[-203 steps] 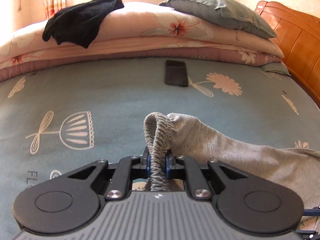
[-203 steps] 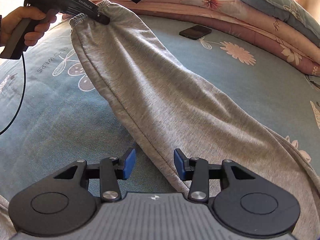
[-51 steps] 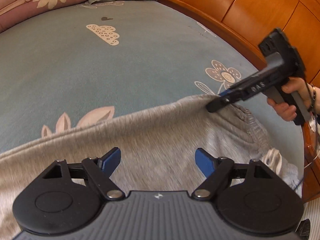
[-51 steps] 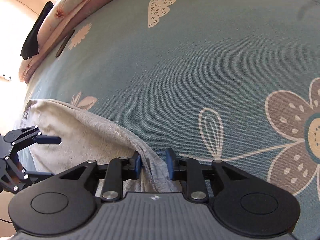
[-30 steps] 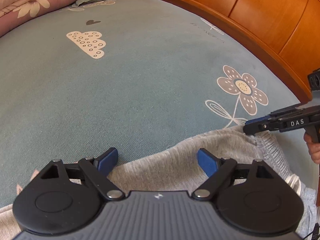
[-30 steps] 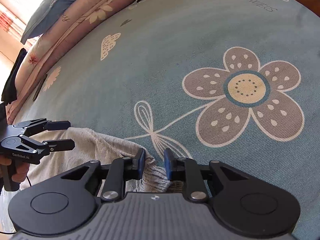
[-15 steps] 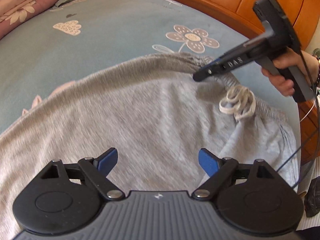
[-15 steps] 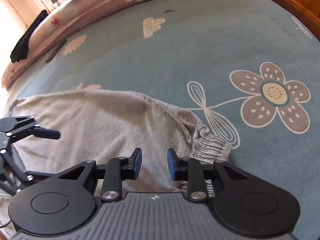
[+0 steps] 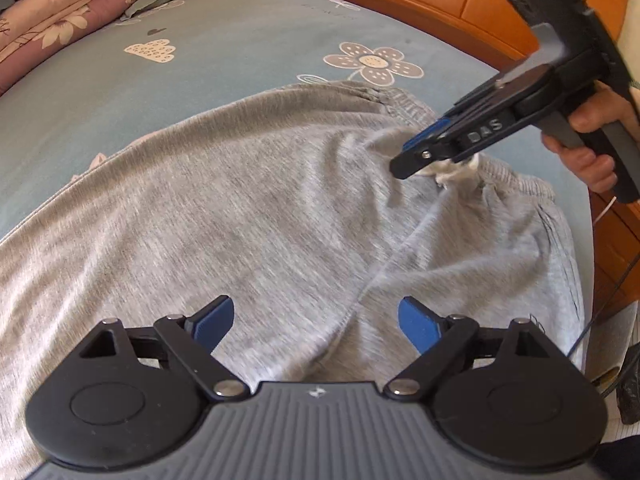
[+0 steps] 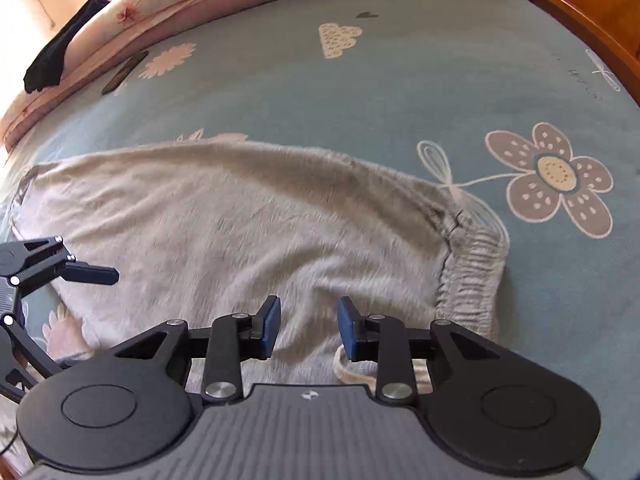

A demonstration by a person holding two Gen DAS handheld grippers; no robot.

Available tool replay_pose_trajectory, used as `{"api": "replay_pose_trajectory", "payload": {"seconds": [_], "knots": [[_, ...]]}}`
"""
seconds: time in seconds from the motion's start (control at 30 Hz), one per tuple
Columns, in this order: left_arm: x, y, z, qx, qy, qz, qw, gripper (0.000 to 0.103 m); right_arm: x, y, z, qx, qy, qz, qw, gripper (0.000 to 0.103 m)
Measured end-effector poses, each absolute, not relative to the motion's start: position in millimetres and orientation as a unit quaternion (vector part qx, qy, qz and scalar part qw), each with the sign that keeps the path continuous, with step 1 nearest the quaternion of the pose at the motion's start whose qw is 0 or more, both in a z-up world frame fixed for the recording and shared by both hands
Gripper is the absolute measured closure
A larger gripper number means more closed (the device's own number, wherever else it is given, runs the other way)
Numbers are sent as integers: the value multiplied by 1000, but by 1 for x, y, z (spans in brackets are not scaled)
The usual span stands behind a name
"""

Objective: Fold clothes

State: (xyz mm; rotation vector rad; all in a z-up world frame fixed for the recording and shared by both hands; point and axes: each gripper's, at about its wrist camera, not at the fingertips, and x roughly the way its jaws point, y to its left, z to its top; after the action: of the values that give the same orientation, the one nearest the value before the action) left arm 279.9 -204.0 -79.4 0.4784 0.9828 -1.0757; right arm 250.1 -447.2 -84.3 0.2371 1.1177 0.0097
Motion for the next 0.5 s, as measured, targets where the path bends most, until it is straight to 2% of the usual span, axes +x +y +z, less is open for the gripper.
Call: {"api": "replay_pose_trajectory", "payload": {"seconds": [0.13, 0.2, 0.27, 0.5], "knots": [[241, -194, -92, 240, 447, -512, 693, 14, 240, -453, -111, 85, 559, -100, 819, 70], [223, -184, -92, 244, 437, -522, 690, 14, 232, -454, -102, 114, 545, -109, 823, 63], [212, -174, -93, 242, 439, -526, 687, 13, 226, -447, -91, 123, 536, -103, 829, 55], [208, -139, -107, 228, 468, -460, 719, 13, 225, -378, -66, 94, 520, 13, 849, 55]]}}
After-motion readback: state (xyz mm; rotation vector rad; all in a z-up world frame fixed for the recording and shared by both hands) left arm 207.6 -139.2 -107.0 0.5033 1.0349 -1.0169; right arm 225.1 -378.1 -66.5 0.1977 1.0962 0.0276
